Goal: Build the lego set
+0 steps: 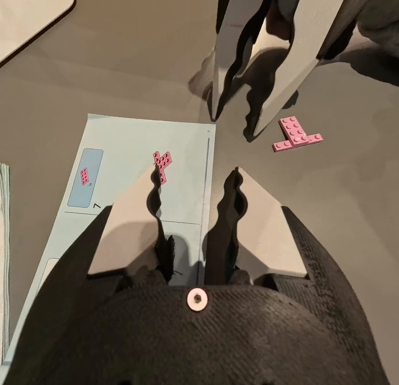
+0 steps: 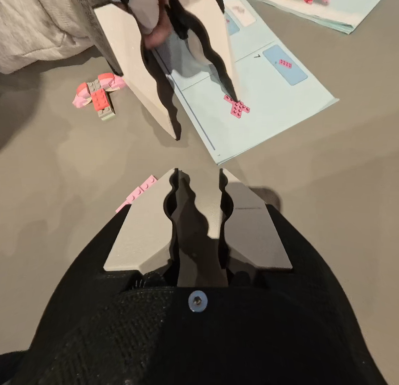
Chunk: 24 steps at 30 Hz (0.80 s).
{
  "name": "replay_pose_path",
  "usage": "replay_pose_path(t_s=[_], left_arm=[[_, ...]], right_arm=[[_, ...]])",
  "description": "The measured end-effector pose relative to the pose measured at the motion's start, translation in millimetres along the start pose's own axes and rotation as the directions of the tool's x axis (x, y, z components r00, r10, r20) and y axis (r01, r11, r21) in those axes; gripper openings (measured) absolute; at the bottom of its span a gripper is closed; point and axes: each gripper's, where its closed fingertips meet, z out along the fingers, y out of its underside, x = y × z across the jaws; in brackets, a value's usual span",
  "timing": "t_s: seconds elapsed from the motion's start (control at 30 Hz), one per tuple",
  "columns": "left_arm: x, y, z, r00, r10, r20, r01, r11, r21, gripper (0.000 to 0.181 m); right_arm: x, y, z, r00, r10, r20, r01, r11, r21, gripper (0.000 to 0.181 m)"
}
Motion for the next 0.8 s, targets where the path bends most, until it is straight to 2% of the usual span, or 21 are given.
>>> replay_pose_path(t_s=[0.3, 0.5, 0.67, 0.8], left_arm=[[-0.3, 0.5, 0.5, 1.0, -0.002, 0.002, 0.002, 1.0, 0.0, 0.066], [-1.1, 0.0, -0.1, 1.0, -0.014, -0.001, 0.014, 1.0, 0.005, 0.062], [-1.6, -2.3, -1.7, 1.0, -0.02, -0.001, 0.02, 1.0, 0.018, 0.052], [0.4, -14.9, -5.9, 0.998, -0.056, -0.026, 0.058, 0.994, 0.09, 0.043]], right_arm=[[-0.5, -6.6, 5.8, 1.0, -0.006, -0.003, 0.006, 1.0, 0.025, 0.039], [-2.9, -19.5, 3.9, 1.0, -0.025, 0.003, 0.024, 0.995, 0.095, 0.039], [-3.5, -26.2, 8.6, 0.997, -0.069, -0.019, 0.071, 0.99, 0.125, 0.039], [-2.7, -32.3, 8.7, 0.994, -0.095, -0.047, 0.102, 0.983, 0.15, 0.039]])
